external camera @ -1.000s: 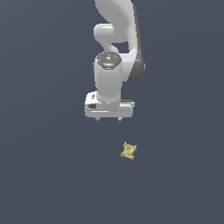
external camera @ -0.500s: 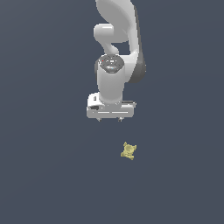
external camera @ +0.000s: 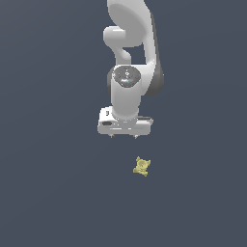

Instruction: Pick up the object and move it to a goal position.

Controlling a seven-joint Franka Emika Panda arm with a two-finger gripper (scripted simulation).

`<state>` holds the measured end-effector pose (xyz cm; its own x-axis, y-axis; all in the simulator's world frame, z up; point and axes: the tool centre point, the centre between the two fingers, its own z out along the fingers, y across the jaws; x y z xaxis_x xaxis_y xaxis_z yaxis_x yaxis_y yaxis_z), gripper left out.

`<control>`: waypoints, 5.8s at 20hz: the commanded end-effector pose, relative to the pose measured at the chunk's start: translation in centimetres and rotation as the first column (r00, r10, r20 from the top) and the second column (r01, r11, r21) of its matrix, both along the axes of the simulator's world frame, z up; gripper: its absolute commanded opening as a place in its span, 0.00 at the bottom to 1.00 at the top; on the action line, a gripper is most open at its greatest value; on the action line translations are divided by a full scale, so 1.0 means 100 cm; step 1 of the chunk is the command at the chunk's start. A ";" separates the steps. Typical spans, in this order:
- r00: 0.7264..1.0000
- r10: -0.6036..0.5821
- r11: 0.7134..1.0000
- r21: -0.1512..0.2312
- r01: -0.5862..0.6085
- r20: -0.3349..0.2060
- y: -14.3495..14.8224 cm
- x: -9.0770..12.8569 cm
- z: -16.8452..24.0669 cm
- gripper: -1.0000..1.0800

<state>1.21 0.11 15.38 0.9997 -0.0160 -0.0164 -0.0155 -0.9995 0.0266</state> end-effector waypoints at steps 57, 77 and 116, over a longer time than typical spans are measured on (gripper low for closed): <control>0.946 -0.325 0.946 0.026 0.324 0.017 0.083 0.088 -0.113 0.00; 0.984 -0.174 0.984 0.034 0.173 0.029 0.052 0.076 -0.031 0.00; 0.906 0.416 0.906 0.051 -0.420 0.084 -0.083 0.078 0.291 0.00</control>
<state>8.97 -7.88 43.77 0.9187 0.3895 0.0657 0.3917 -0.9197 -0.0253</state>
